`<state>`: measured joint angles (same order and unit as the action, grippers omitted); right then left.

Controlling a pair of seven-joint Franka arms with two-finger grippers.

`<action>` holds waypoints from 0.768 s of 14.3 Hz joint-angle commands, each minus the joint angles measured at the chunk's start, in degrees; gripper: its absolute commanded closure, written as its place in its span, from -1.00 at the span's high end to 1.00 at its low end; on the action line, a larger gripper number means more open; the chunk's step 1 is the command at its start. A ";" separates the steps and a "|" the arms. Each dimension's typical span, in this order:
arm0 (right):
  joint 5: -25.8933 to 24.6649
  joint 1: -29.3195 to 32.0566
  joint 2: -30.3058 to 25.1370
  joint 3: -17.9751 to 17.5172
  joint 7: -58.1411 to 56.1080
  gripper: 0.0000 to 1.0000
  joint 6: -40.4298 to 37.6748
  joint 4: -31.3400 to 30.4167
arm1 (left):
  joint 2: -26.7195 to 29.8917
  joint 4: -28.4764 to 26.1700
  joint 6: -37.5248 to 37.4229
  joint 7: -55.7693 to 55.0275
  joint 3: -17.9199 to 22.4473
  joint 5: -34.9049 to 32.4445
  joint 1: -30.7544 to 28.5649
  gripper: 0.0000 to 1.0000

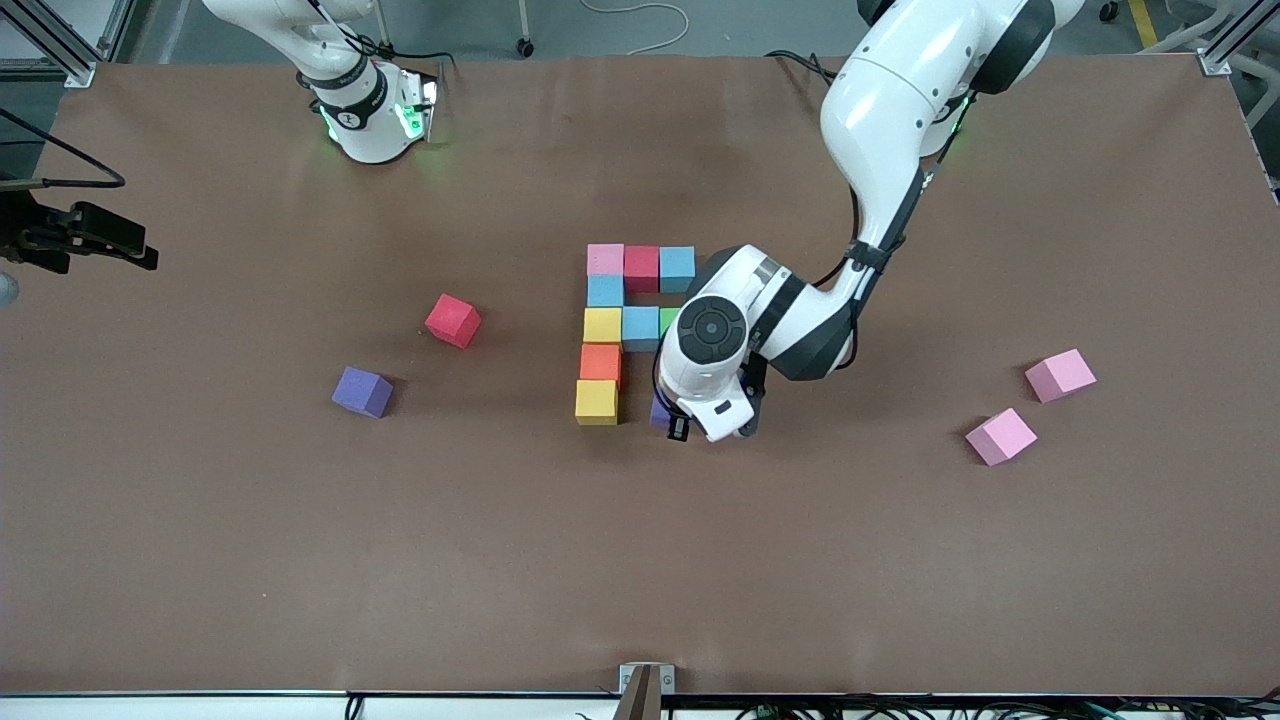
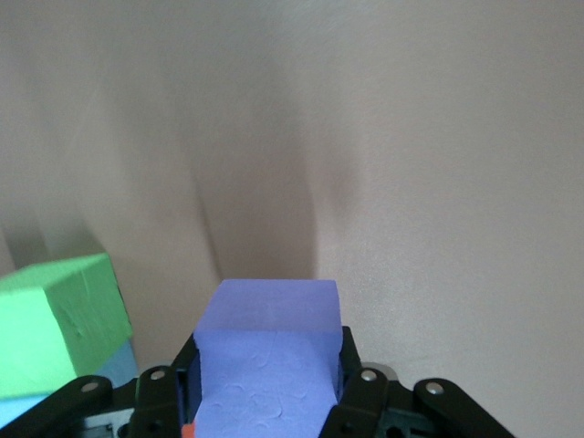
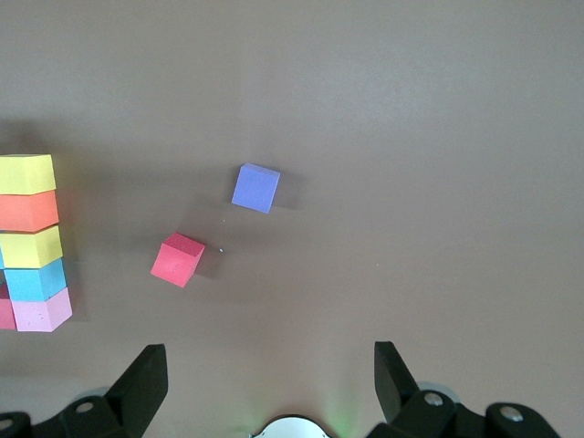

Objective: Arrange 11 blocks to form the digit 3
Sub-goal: 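Carry the purple cube beside the bottom yellow cube with the left gripper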

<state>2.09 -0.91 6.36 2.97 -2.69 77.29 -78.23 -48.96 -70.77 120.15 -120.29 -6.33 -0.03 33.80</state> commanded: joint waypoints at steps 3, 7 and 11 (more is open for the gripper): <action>-0.15 0.65 -0.82 -0.51 -0.03 1.00 -0.12 -0.25 | -0.87 0.45 2.54 -8.47 1.58 -0.41 1.18 -0.60; -0.50 0.56 -0.99 -0.51 0.06 1.00 0.23 -0.17 | -1.93 0.45 5.89 -14.36 3.52 -0.41 3.29 -0.58; -0.68 0.65 -4.58 -0.69 0.14 1.00 1.19 -3.49 | -2.45 0.54 8.96 -14.01 3.61 -0.33 3.99 -0.58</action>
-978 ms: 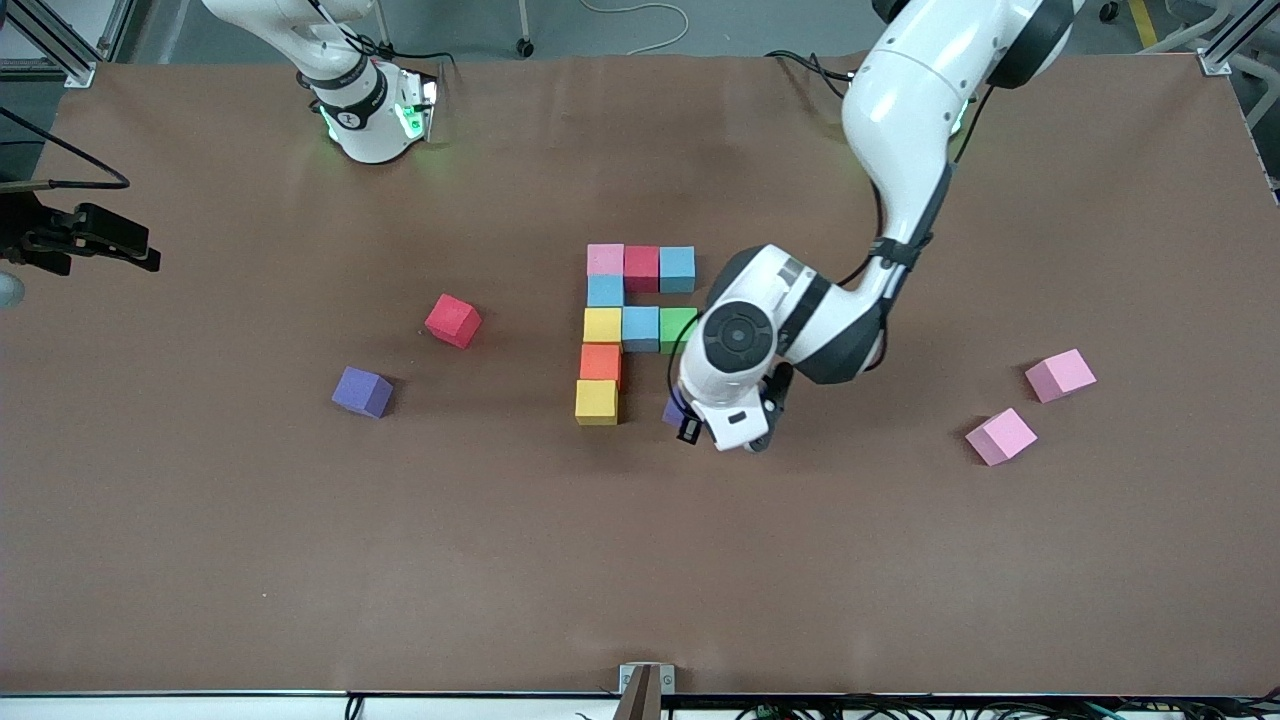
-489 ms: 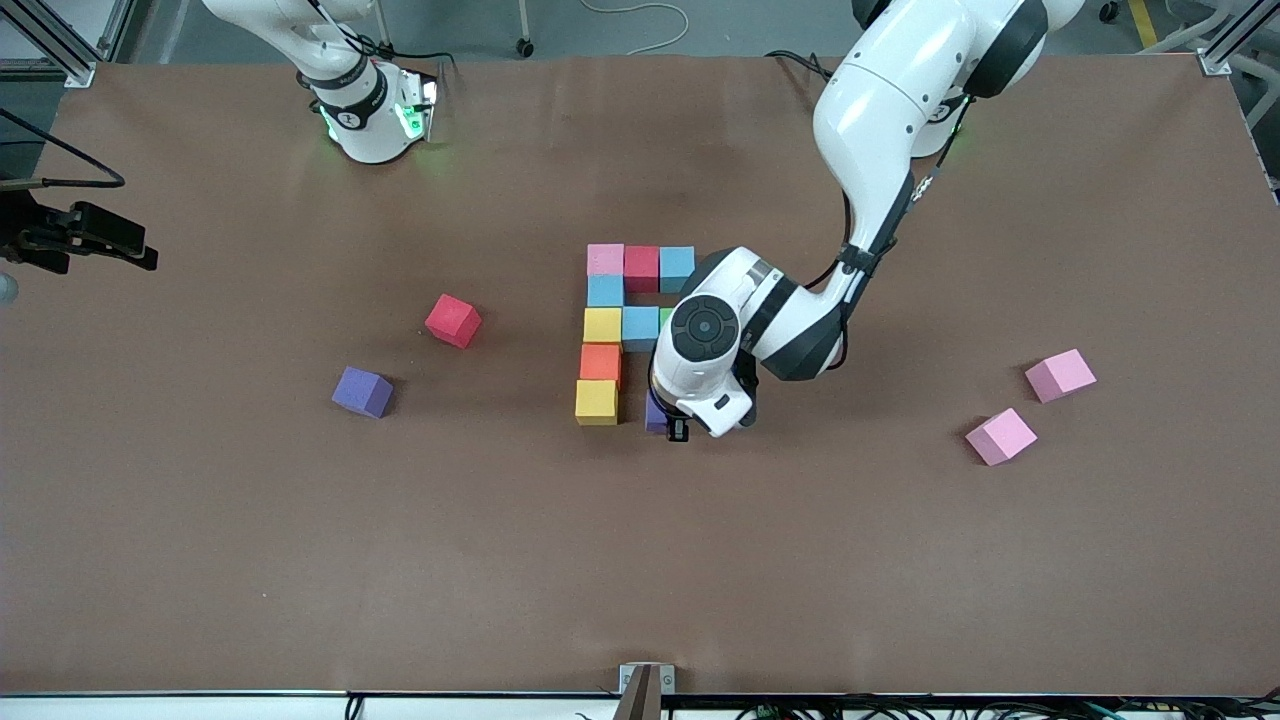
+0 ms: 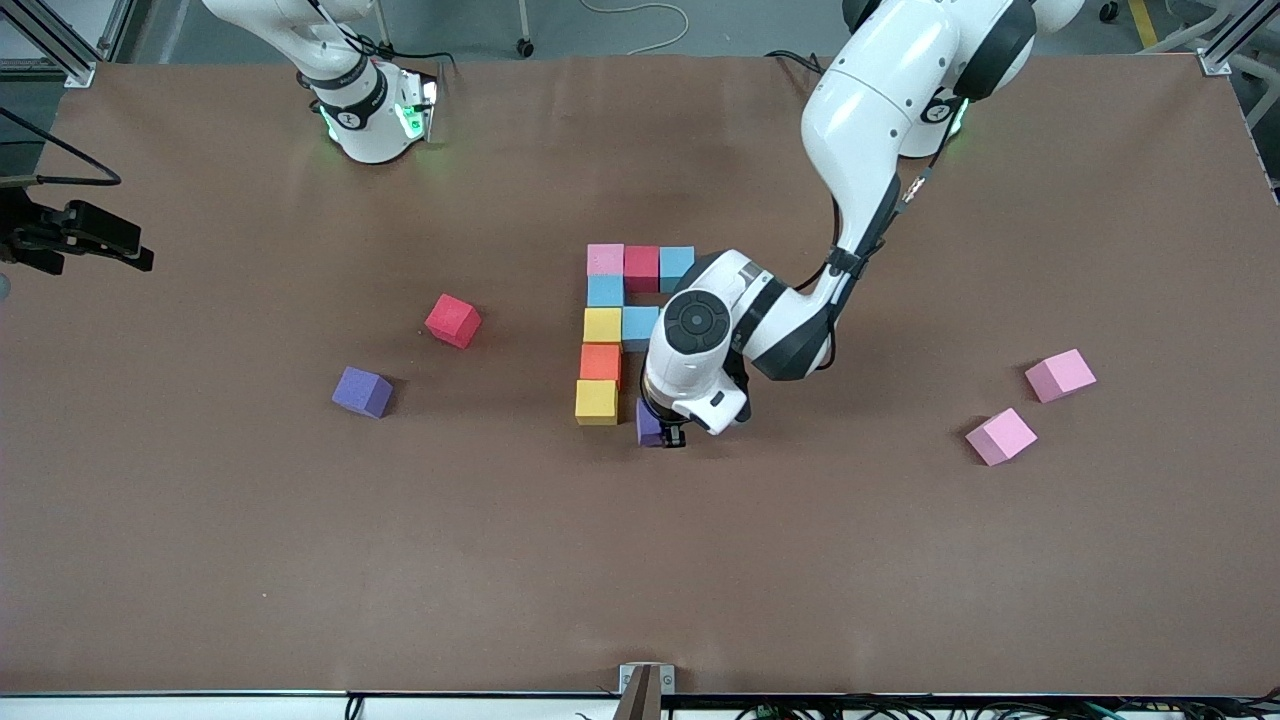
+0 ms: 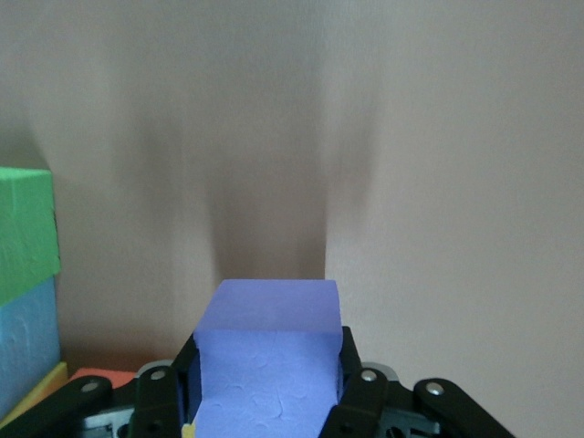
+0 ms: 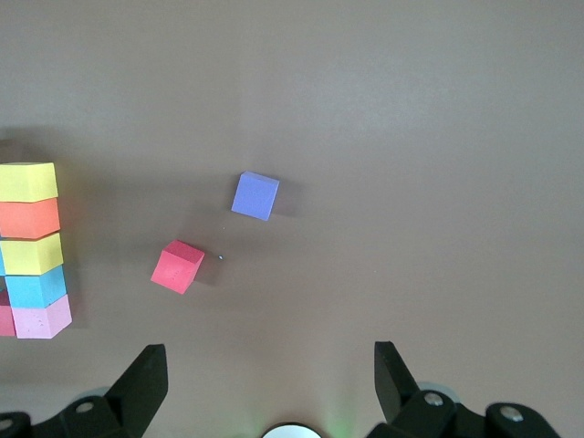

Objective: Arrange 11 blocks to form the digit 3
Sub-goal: 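Carry the purple cube beside the bottom yellow cube with the left gripper, then lower and release the purple cube beside the yellow cube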

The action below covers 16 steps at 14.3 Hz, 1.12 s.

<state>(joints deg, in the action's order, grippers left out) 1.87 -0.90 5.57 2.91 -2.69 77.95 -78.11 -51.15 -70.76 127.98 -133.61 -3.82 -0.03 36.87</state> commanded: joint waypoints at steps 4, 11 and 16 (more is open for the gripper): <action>-0.47 0.55 -9.42 -0.71 0.15 1.00 2.03 -10.03 | -1.14 0.63 1.13 1.07 1.09 -0.41 2.15 -0.58; -0.29 0.55 -11.54 -0.80 0.06 1.00 1.77 -10.66 | -1.76 0.63 0.43 1.43 0.92 -0.41 2.77 -0.58; -0.29 0.47 -11.72 -0.80 -0.29 1.00 1.68 -10.31 | -1.76 0.63 -0.45 2.30 0.92 -0.41 3.12 -0.58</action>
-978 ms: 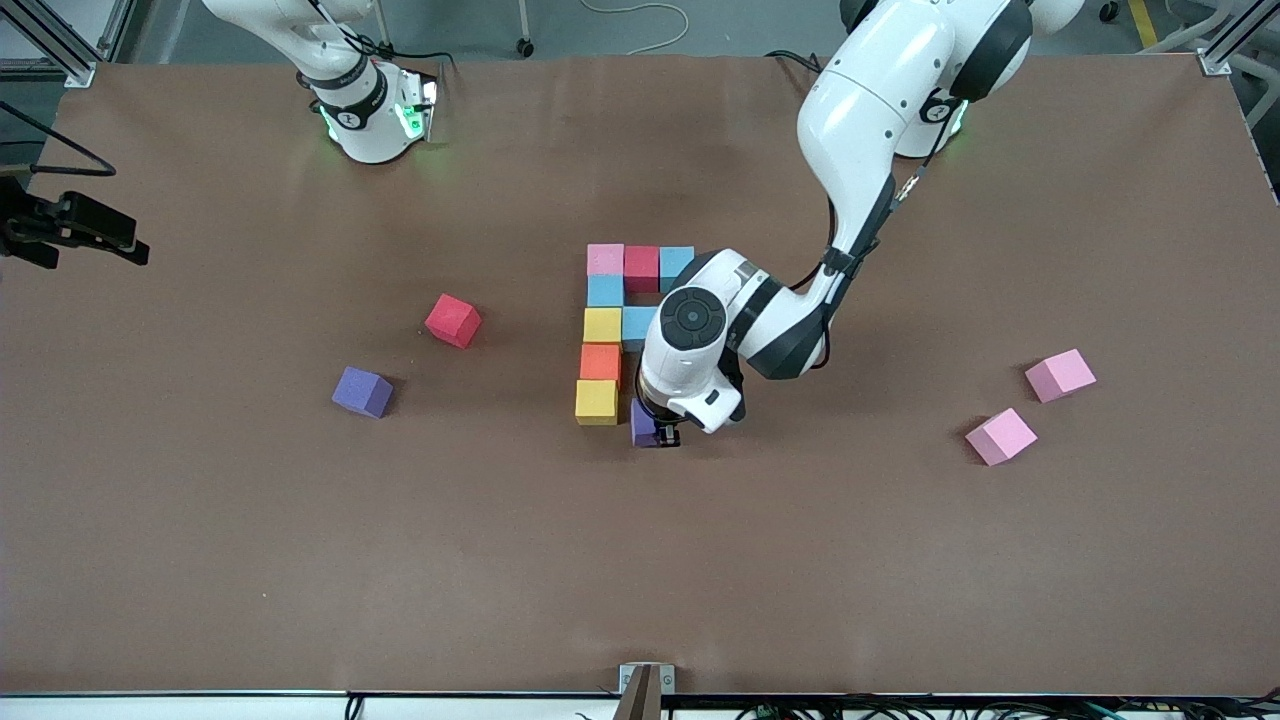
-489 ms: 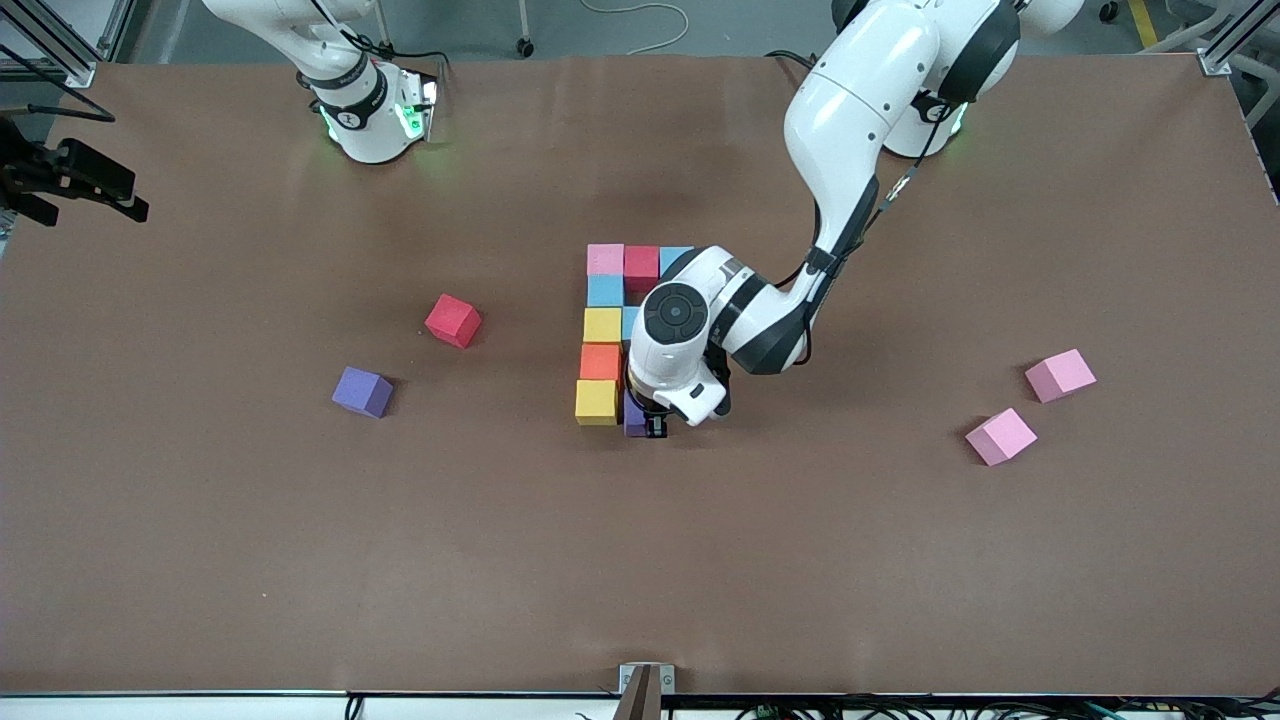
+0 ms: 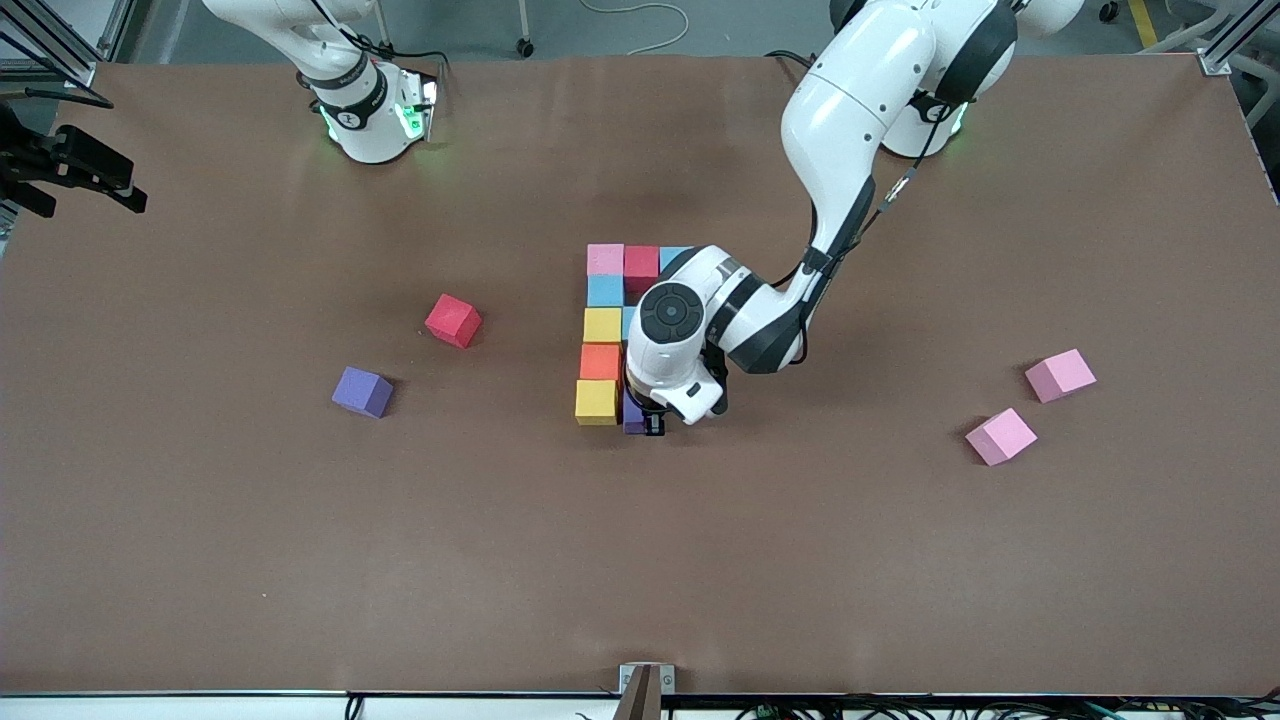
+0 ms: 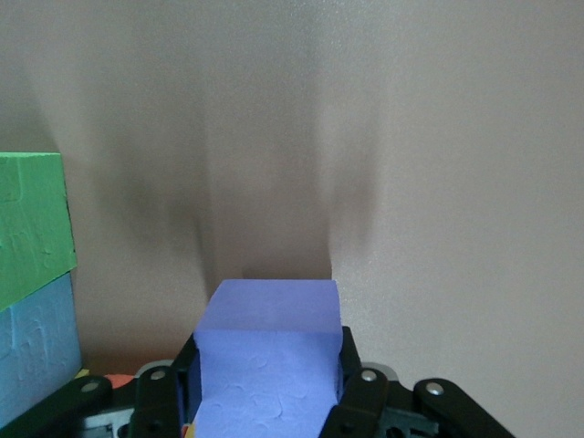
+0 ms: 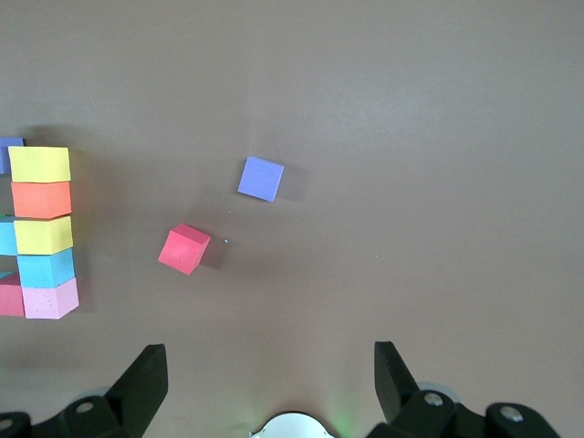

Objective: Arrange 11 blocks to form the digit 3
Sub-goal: 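Lower and release the purple cube beside the yellow cube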

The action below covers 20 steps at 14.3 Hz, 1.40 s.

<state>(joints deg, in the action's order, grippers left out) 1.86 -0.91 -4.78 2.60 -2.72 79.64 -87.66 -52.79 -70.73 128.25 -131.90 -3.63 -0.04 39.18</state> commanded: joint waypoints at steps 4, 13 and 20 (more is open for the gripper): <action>-0.36 0.38 -1.11 -0.49 -0.44 1.00 0.43 -0.58 | -0.29 0.60 -0.72 0.59 0.73 -0.40 0.90 -0.58; -3.62 -1.11 -1.02 -0.49 -0.18 1.00 2.01 -0.76 | -0.64 0.60 -0.45 0.59 0.81 -0.40 1.61 -0.58; -1.07 -0.59 -0.93 -0.22 0.35 1.00 1.66 -0.76 | -1.17 0.42 -0.45 0.76 0.73 -0.66 1.61 -0.39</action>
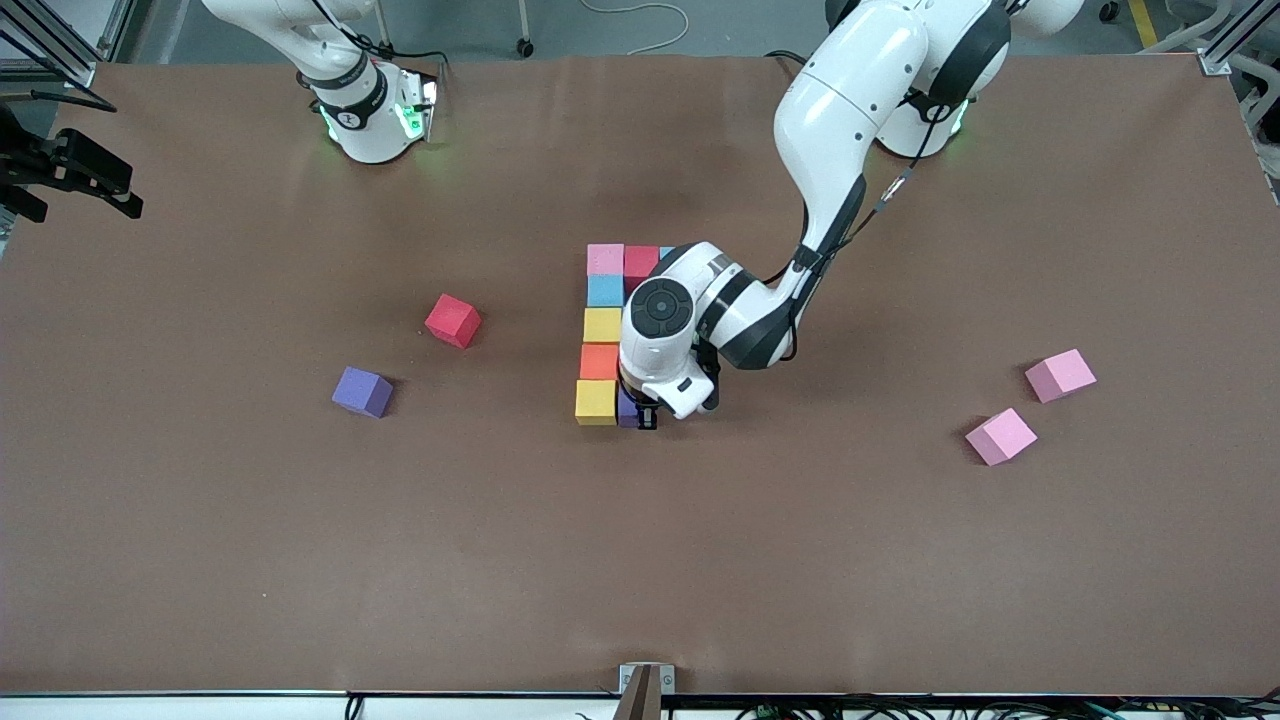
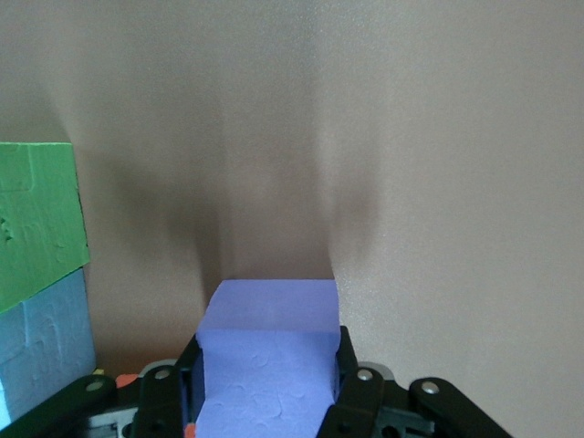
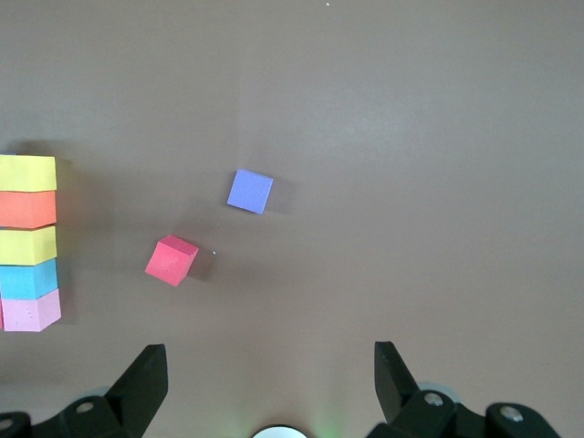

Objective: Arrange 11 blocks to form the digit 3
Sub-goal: 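Lower and release the purple cube beside the yellow cube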

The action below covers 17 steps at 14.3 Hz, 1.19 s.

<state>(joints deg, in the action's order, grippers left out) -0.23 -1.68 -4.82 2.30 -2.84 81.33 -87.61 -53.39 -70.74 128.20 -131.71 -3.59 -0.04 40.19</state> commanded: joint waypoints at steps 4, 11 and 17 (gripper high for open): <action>2.34 0.63 -0.98 0.16 -0.14 1.00 -0.29 -0.90 | -0.92 0.51 0.21 0.67 0.69 -0.58 0.51 -0.06; -1.09 -0.87 -0.98 -0.11 -0.32 1.00 -0.03 -0.64 | 0.22 0.42 -0.58 4.45 0.69 -0.66 0.50 1.00; -1.09 -0.51 -1.24 0.25 -0.23 1.00 -0.82 -0.72 | 7.94 0.33 -8.12 7.42 0.77 -0.84 -0.72 1.00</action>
<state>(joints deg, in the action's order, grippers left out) -0.34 -2.16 -4.82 2.33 -2.90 80.95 -87.59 -49.50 -69.32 123.68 -126.59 -3.35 -0.05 39.75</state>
